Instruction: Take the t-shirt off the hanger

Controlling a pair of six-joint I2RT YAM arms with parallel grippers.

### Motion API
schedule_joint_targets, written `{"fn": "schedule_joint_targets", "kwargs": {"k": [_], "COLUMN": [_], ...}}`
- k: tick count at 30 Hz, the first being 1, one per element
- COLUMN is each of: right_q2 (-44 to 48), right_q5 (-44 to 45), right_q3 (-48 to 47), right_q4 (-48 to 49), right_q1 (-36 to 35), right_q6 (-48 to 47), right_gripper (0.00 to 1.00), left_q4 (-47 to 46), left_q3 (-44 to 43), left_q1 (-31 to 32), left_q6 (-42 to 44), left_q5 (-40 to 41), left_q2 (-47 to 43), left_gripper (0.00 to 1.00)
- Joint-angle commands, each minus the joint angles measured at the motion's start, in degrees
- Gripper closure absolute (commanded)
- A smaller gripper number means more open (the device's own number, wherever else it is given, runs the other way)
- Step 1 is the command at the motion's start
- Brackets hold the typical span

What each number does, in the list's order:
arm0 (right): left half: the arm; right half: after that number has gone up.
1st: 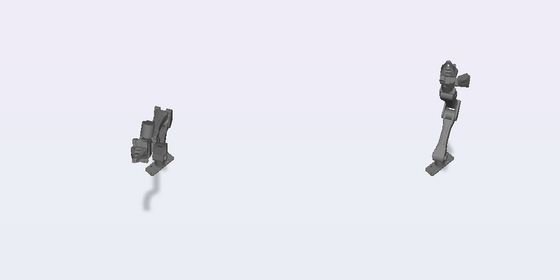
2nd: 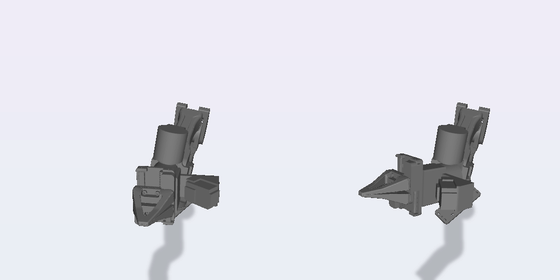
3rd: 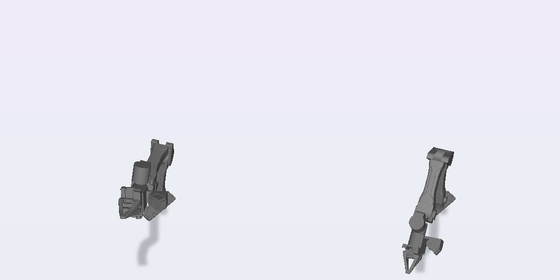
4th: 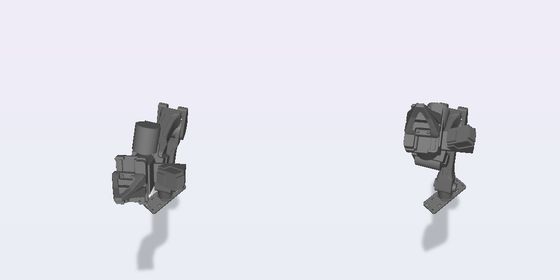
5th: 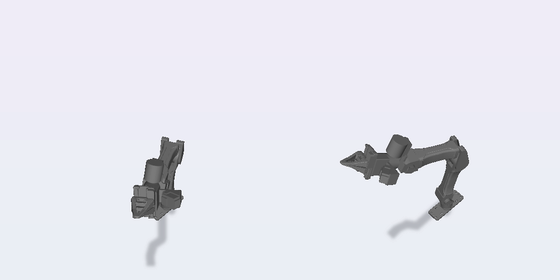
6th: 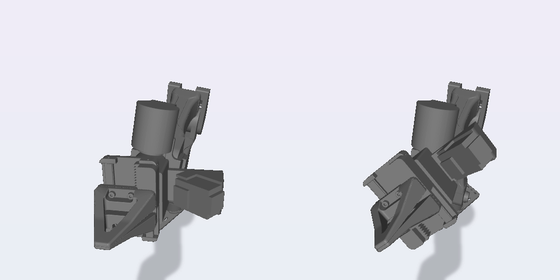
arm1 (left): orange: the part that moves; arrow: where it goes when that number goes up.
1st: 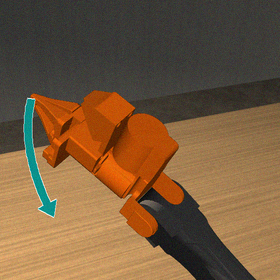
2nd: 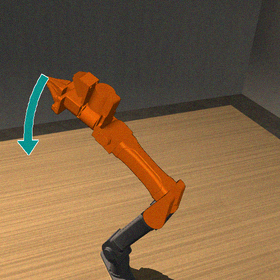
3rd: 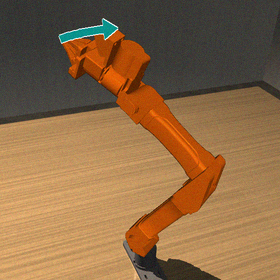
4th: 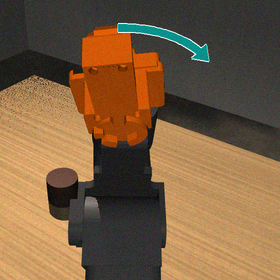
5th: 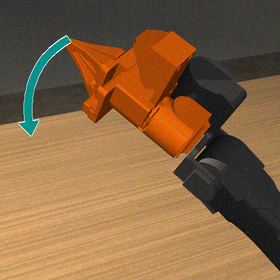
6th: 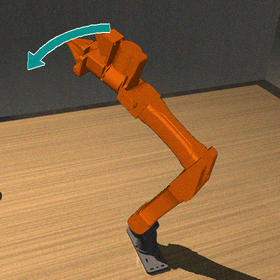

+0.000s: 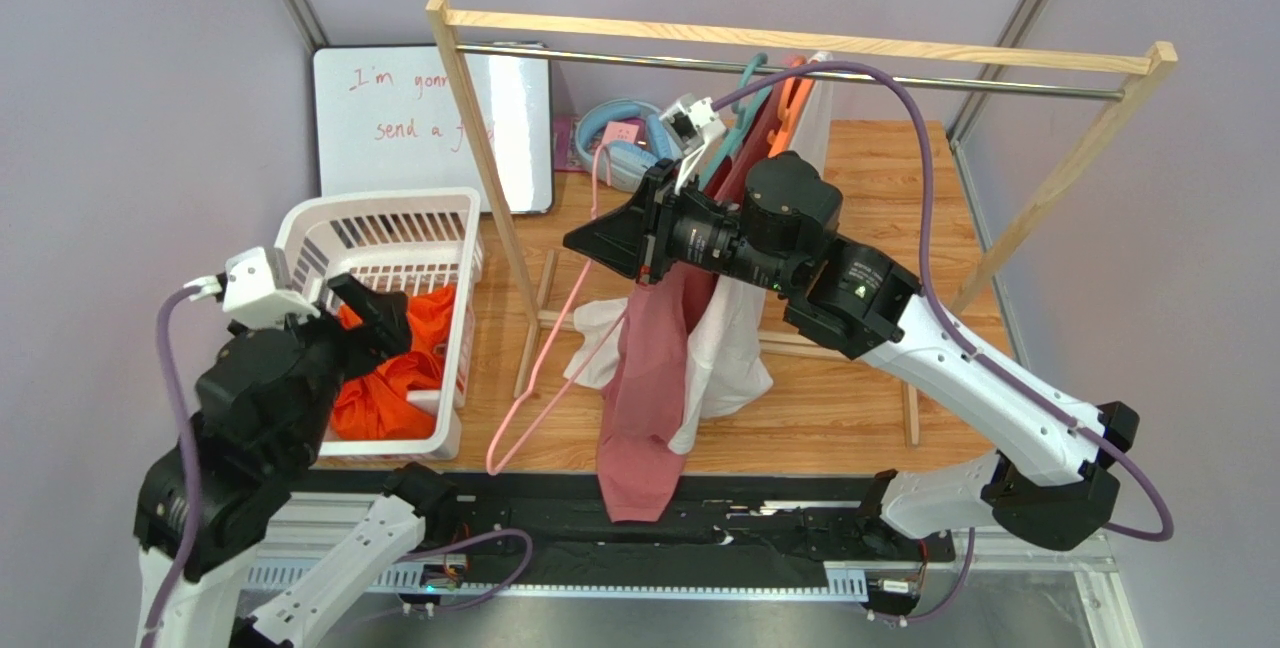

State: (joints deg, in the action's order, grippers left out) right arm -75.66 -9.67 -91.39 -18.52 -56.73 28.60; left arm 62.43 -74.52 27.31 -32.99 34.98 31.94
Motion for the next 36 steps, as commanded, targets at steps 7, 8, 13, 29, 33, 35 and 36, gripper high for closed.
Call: {"fn": "schedule_joint_targets", "kwargs": {"k": [7,8,13,29,33,35,36], "right_q2": [-2.6,-2.6,-3.5,-6.4,-7.0,-7.3,-7.3], "right_q5": [-7.9,-8.2,-9.5,-7.9,-8.0,-7.9,-8.0], "right_q3": [-4.1,-4.0,-3.6,-4.8,-5.3,-5.4,-5.5], "right_q4": [0.6,1.5,4.3,9.3,9.3,9.5,9.6], "right_q1": [0.2,0.2,0.2,0.1,0.0,0.1,0.1], "right_q6": [-10.8,-12.0,-15.1,-15.9,-15.5,-15.3,-15.2], "right_gripper": [1.0,1.0,1.0,1.0,1.0,1.0,1.0], "left_q4": [-20.5,-21.2,-29.8,-42.4,-45.9,-46.6,-46.6], "left_q3": [1.5,1.4,4.1,14.3,15.4,15.5,15.5], "left_q1": [-0.2,-0.2,-0.2,-0.2,-0.2,-0.2,-0.2], "left_q6": [0.9,0.1,-5.8,-17.9,-20.4,-20.9,-21.0], "left_q5": [-54.9,-58.8,-68.7,-78.0,-78.1,-78.4,-78.4], "left_q2": [-5.5,-5.1,-3.5,-1.7,-1.5,-1.4,-1.4], "left_gripper": [0.16,0.17,0.19,0.25,0.4,0.46,0.51]}}
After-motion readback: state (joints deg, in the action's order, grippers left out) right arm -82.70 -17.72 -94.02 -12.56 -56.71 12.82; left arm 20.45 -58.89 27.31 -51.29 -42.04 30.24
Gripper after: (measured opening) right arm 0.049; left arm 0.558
